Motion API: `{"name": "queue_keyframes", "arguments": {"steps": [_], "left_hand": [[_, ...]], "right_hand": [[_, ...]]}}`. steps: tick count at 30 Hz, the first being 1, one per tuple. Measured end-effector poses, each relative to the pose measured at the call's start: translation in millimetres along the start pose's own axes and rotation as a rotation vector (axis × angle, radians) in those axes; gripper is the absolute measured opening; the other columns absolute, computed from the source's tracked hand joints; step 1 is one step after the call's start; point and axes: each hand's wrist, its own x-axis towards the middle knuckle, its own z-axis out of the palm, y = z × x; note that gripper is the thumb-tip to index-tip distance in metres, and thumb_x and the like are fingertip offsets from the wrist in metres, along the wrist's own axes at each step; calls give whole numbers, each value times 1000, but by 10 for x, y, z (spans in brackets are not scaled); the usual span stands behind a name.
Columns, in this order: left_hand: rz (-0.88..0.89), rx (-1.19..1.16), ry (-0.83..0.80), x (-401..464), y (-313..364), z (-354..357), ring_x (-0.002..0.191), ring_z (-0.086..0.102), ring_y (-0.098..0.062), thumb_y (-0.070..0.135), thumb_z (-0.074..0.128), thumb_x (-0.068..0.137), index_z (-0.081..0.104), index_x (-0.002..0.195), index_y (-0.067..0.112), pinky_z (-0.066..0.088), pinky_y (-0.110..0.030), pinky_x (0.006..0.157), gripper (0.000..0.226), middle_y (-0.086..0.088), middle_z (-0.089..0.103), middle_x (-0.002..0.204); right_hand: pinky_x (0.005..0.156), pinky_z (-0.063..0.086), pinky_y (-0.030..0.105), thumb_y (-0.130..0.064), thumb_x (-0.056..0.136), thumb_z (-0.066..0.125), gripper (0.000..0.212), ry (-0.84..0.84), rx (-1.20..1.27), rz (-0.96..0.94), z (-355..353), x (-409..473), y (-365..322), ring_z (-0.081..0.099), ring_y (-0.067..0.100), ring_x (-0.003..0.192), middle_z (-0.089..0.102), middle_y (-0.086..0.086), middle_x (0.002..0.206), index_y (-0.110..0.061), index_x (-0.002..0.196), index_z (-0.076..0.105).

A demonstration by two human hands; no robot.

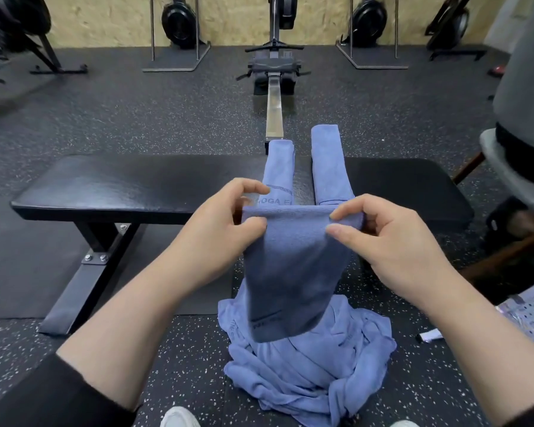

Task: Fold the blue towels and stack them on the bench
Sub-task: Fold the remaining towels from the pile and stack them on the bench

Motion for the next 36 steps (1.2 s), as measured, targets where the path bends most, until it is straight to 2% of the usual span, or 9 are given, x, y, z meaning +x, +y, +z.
{"name": "queue_keyframes", "arguments": {"steps": [4, 7, 10, 15, 19, 25, 28, 32, 36], "left_hand": [[-52, 71, -52, -60, 4, 76, 69, 61, -12, 36, 73, 89, 71, 85, 23, 51, -34, 68, 14, 0, 71, 79], [-107, 83, -40, -70, 32, 199, 52, 48, -3, 38, 68, 91, 64, 78, 18, 38, -21, 49, 24, 5, 59, 61], [-155, 74, -4, -49, 52, 313, 51, 40, -4, 40, 65, 91, 59, 79, 14, 32, -18, 48, 29, 14, 47, 56], [-184, -69, 94, -7, 169, 496, 55, 43, -15, 39, 67, 90, 48, 75, 6, 40, -32, 55, 41, 5, 45, 59], [-221, -204, 235, 46, 231, 638, 62, 56, -33, 33, 70, 88, 52, 75, 7, 55, -49, 62, 34, 0, 52, 62], [-177, -208, 260, 59, 253, 723, 63, 59, -13, 38, 64, 93, 62, 81, 19, 48, -27, 59, 22, 0, 68, 73], [-107, -300, 253, 61, 237, 705, 75, 66, -17, 37, 50, 101, 67, 84, 20, 58, -41, 72, 29, 3, 70, 77], [-42, -533, 44, 31, 259, 671, 95, 72, -10, 17, 35, 102, 75, 104, 22, 58, -27, 78, 41, 5, 78, 100], [-101, -317, 178, 87, 186, 620, 81, 65, -6, 22, 58, 93, 67, 103, 33, 51, -27, 78, 18, 8, 72, 95]], "right_hand": [[77, 55, 30, -14, 84, 80, 31, 77, 99, 81, 113, -14, 48, 68, 15, 81, 74, -1, 92, -31, 106, 67], [64, 49, 21, -16, 85, 78, 10, 128, 62, 125, 176, 6, 72, 61, 4, 69, 73, -6, 78, -23, 86, 72], [56, 40, 15, -18, 86, 77, 13, 176, 60, 134, 239, 36, 111, 50, 1, 59, 62, -12, 64, -19, 80, 66], [53, 35, 14, -21, 88, 76, 19, 243, 39, 105, 344, 91, 118, 43, 2, 55, 55, -15, 60, -20, 80, 59], [63, 46, 27, -23, 88, 76, 14, 222, 80, 86, 425, 111, 92, 54, 6, 64, 65, -6, 71, -24, 82, 63], [83, 52, 22, -15, 95, 68, 15, 145, 95, 1, 482, 58, 68, 68, 5, 95, 72, -11, 99, -27, 100, 75], [87, 44, 8, -19, 93, 70, 26, 93, 92, -56, 431, 65, 55, 63, -3, 106, 67, -16, 110, -38, 111, 68], [85, 42, 4, -9, 89, 74, 38, 106, 64, -63, 407, 116, 57, 61, -4, 105, 63, -11, 113, -35, 116, 67], [82, 42, 6, -7, 98, 61, 33, 167, 54, -32, 352, 170, 71, 62, -4, 100, 68, -14, 110, -36, 111, 69]]}}
